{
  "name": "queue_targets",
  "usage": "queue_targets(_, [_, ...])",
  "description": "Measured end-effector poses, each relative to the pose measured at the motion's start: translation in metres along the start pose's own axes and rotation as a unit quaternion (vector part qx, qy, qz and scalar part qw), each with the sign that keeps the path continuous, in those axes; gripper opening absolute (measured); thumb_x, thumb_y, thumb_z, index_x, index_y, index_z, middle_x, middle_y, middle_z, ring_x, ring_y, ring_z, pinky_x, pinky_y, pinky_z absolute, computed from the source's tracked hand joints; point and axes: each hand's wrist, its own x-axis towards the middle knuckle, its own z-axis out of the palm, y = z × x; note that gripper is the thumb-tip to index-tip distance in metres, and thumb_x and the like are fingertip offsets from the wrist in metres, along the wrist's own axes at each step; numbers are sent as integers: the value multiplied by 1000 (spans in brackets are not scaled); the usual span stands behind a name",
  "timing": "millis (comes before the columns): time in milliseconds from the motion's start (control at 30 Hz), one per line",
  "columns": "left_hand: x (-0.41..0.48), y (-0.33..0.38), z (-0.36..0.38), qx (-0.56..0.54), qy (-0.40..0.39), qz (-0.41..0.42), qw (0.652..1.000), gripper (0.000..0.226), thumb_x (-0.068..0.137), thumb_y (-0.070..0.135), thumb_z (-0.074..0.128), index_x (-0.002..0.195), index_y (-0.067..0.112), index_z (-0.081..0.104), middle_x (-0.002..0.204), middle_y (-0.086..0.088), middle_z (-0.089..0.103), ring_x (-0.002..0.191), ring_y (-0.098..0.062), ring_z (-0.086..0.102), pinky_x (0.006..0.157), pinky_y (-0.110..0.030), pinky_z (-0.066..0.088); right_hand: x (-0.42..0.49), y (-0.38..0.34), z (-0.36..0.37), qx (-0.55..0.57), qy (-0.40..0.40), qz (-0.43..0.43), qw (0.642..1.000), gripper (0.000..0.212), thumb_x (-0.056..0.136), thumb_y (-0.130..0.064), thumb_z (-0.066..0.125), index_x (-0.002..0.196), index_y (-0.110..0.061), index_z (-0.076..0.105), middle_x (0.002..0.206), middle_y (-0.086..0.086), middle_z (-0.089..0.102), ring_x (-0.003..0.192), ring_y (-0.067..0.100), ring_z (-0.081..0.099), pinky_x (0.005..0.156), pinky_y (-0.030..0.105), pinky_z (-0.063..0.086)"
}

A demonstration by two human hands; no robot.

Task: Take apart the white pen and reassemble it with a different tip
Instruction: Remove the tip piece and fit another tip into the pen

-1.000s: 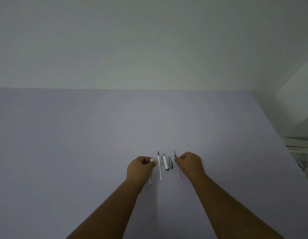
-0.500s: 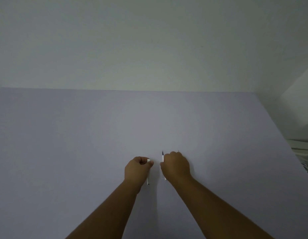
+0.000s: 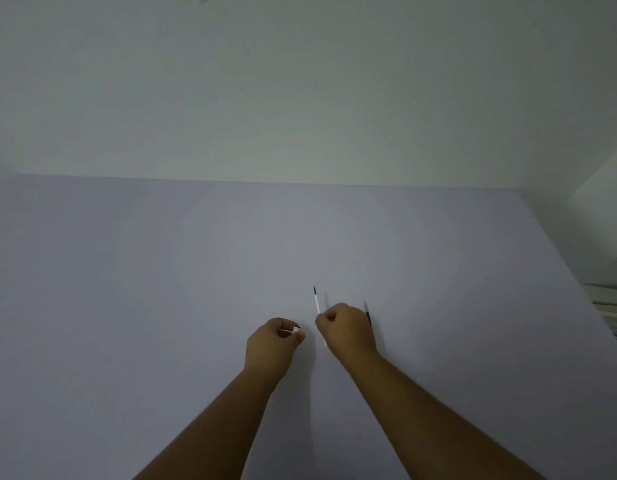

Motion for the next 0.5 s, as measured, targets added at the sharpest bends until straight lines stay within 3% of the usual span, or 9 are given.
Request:
queue_targets(67, [-1, 1, 0, 24, -7, 20, 999, 30, 88, 26, 64, 116, 15, 66, 113, -4, 68, 89, -14, 57, 81, -26, 54, 1, -5, -5, 142, 17, 9, 990, 24, 88, -24, 57, 96, -6, 69, 83, 2, 66, 75, 17, 60, 71, 29, 50])
queue_targets(167, [-5, 8, 3, 31, -18, 40, 999, 33, 88, 26, 65, 119, 14, 65, 116, -5, 68, 91, -14, 56, 93, -32, 52, 1, -7, -13, 223, 21, 24, 974, 26, 88, -27, 58, 98, -6, 70, 83, 1, 68, 72, 14, 57, 71, 29, 50])
queue_targets(267, [-7, 14, 4, 30, -22, 45, 998, 34, 88, 26, 66, 119, 13, 65, 114, -5, 69, 91, -15, 58, 94, -36, 54, -1, -4, -16, 237, 12, 26, 971, 18, 87, -27, 58, 88, -13, 69, 89, 5, 72, 76, 16, 60, 77, 34, 53])
queue_targets(333, [-9, 15, 5, 18, -25, 46, 998, 32, 87, 26, 67, 116, 12, 67, 105, -4, 70, 88, -17, 60, 90, -37, 57, -4, -2, -18, 261, 10, 22, 965, 14, 88, -24, 58, 79, -18, 67, 88, 8, 72, 68, 12, 55, 71, 31, 50])
queue_targets(400, [-11, 18, 6, 11, -25, 50, 998, 30, 86, 26, 68, 113, 13, 68, 96, 0, 67, 84, -17, 60, 86, -36, 58, -6, 0, -20, 262, 2, 9, 965, 13, 88, -22, 58, 82, -15, 68, 86, 8, 71, 63, 10, 51, 64, 27, 46])
queue_targets(500, [-14, 22, 7, 0, -25, 57, 998, 31, 86, 28, 68, 113, 13, 67, 94, 1, 66, 84, -17, 61, 83, -36, 58, -8, 3, -19, 230, -22, -21, 973, 15, 85, -21, 62, 90, -9, 69, 77, -1, 65, 65, 9, 52, 65, 25, 44])
